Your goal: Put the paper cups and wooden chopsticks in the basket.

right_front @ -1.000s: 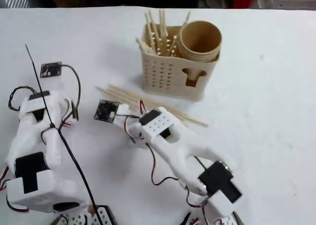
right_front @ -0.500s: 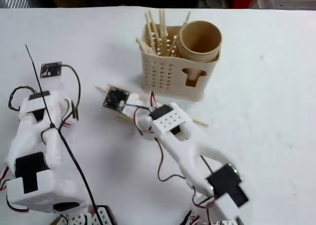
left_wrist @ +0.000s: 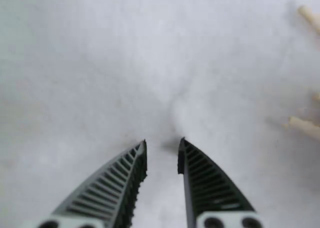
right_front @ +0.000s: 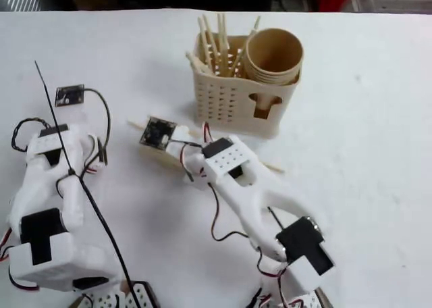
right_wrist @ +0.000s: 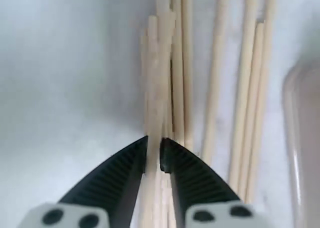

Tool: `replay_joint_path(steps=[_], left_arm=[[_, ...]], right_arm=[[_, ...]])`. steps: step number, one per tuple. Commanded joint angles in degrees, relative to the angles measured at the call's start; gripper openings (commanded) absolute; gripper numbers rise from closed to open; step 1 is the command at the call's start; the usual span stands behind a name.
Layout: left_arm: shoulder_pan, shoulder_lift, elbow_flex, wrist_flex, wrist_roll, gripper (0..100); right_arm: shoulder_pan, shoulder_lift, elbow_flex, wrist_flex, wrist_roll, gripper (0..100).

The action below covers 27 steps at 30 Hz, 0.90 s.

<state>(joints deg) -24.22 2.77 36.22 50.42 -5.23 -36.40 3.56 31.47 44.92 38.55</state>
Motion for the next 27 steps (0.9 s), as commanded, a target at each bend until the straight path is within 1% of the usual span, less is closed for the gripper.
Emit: replay_joint_path(steps=[1,7,15,20,24,27], left_arm=[[0.8,-0.2,-0.1,-0.9,0.2,12],[0.8,-0.1,-0.1,-0.9,0.2,12],[0.8,-0.1,-0.1,-0.9,0.2,12],[0.8,-0.1,-0.1,-0.9,0.2,12],[0.8,-0.1,-0.1,-0.9,0.2,12],[0.8,-0.1,-0.1,-0.9,0.2,12]], right_arm=[[0.0,-6.1,-1.0,2.6,-3.2,1.6],[0.0,-15.7,3.7,3.1,-3.9,1.6],[0.4,-34.4,7.5,3.1,-4.4,1.6],[0.6,-42.5,-0.7,4.1,-6.2,1.5],[0.6,-40.5,-12.4,8.0,-8.6,1.5],[0.6,-37.1,-20.2,7.7,-10.5,1.6]])
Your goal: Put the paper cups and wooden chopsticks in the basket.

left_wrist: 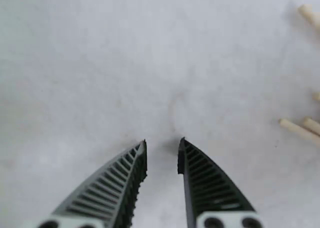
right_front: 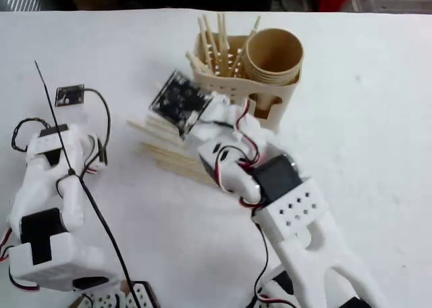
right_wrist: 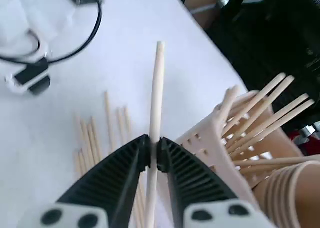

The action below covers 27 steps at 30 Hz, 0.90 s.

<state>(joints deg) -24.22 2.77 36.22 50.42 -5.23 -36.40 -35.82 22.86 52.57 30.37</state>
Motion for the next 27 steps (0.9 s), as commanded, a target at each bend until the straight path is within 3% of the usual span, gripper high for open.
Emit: replay_joint_path(steps=[1,7,15,24,27], left_arm=[[0.8,-0.1,-0.1,-0.9,0.2,12],[0.8,-0.1,-0.1,-0.9,0.2,12],[0.8,-0.1,-0.1,-0.9,0.2,12],[0.8,-0.1,-0.1,-0.9,0.2,12],[0.8,-0.1,-0.1,-0.9,0.2,12]], right_arm=[[0.5,3.6,-14.1,-0.7,-3.2,1.6],[1.5,10.5,-27.0,-11.1,-8.4,1.7],[7.2,19.2,-34.9,-34.0,-14.2,1.8],[9.8,24.3,-35.7,-36.9,-14.2,2.2],[9.8,24.5,-35.6,-36.7,-14.2,9.7]])
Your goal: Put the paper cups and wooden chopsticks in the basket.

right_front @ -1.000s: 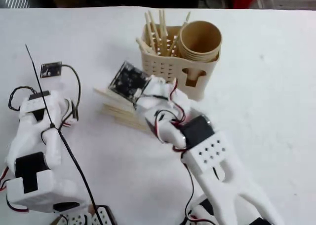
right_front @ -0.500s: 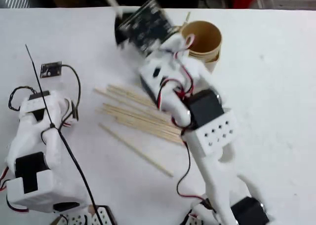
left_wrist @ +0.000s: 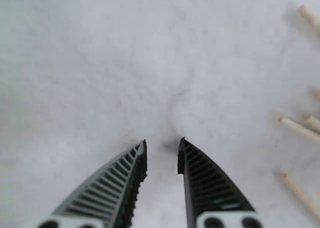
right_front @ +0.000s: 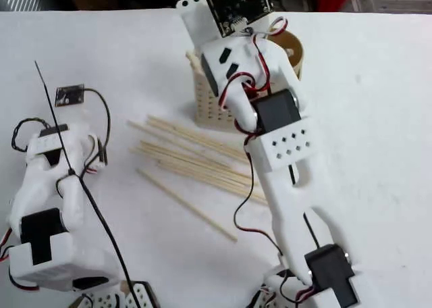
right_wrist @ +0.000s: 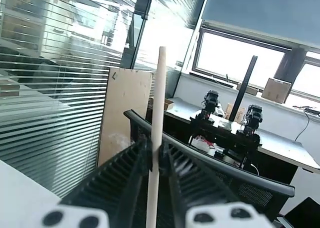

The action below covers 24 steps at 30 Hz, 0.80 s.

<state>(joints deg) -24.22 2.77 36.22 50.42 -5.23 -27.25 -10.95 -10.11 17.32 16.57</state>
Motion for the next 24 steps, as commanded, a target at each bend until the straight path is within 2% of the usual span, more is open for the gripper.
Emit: replay_joint_path(steps=[1,4,9,12,16,19,22,24], left_arm=[[0.8,-0.1,-0.1,-0.9,0.2,12],[0.8,-0.1,-0.1,-0.9,0.2,12],[0.8,-0.1,-0.1,-0.9,0.2,12],[0.8,-0.1,-0.1,-0.9,0.2,12],[0.8,-0.1,-0.1,-0.9,0.2,12],[0.8,-0.1,-0.1,-0.9,0.2,12],[0.8,-0.1,-0.1,-0.9,0.2,12],[0.7,-0.1,-0.1,-0.9,0.2,12]], right_arm=[[0.7,-0.4,-2.6,-1.5,-0.4,12.6],[0.7,-0.8,-2.6,-0.2,-0.4,14.4],[0.7,-0.9,-2.6,1.5,-0.4,9.0],[0.5,-1.4,-2.7,7.1,-0.4,5.8],[-1.1,-4.9,-2.6,29.6,-0.4,1.7],[-2.9,-6.5,-2.6,45.9,1.2,2.7],[-6.5,-5.9,-1.9,57.5,6.0,4.5],[-10.0,-4.6,1.4,61.3,7.0,5.7]])
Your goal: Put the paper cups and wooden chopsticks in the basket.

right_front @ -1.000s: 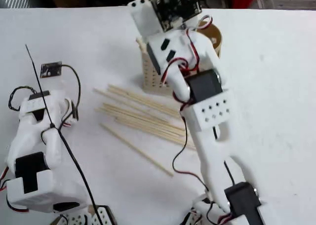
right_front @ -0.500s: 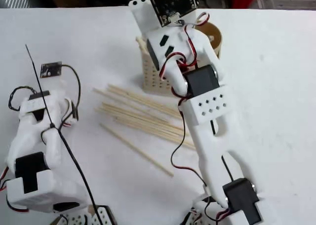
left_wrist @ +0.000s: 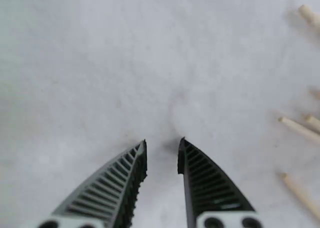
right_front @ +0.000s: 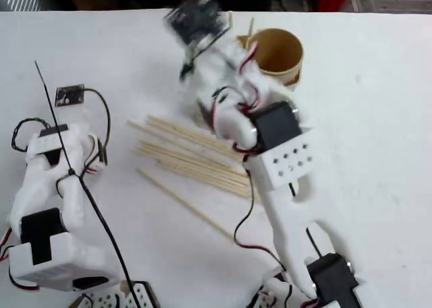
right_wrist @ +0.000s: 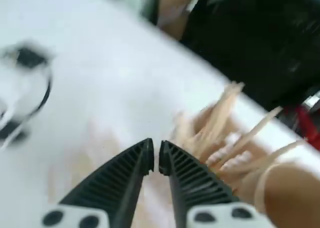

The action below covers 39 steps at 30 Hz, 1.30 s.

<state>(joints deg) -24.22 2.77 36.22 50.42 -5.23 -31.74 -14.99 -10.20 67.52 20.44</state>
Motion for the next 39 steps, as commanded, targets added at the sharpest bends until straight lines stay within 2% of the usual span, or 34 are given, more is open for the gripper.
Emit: replay_joint_path(steps=[1,4,8,13,21,27,39], left_arm=[[0.6,-0.1,-0.1,-0.9,0.4,12],[-1.5,-0.2,-0.4,-0.9,0.8,12],[-6.3,-0.7,-0.8,-2.5,7.2,12],[-11.4,-0.2,-0.4,-7.1,8.0,12],[-11.6,-0.2,-0.4,-7.4,8.0,12],[-11.4,-0.1,-0.4,-7.3,8.0,12],[-11.4,-0.1,-0.4,-7.2,8.0,12]], right_arm=[[-7.6,0.0,4.3,12.0,3.1,6.2],[-14.2,1.5,16.0,9.3,3.3,6.7],[-21.1,1.4,32.6,-3.8,3.4,6.7],[-26.4,3.9,44.6,-16.9,3.4,6.7],[-26.0,14.0,46.8,-25.9,3.3,6.6],[-22.5,17.0,46.8,-33.5,3.1,6.5],[-22.3,17.2,48.1,-31.1,3.1,1.5]])
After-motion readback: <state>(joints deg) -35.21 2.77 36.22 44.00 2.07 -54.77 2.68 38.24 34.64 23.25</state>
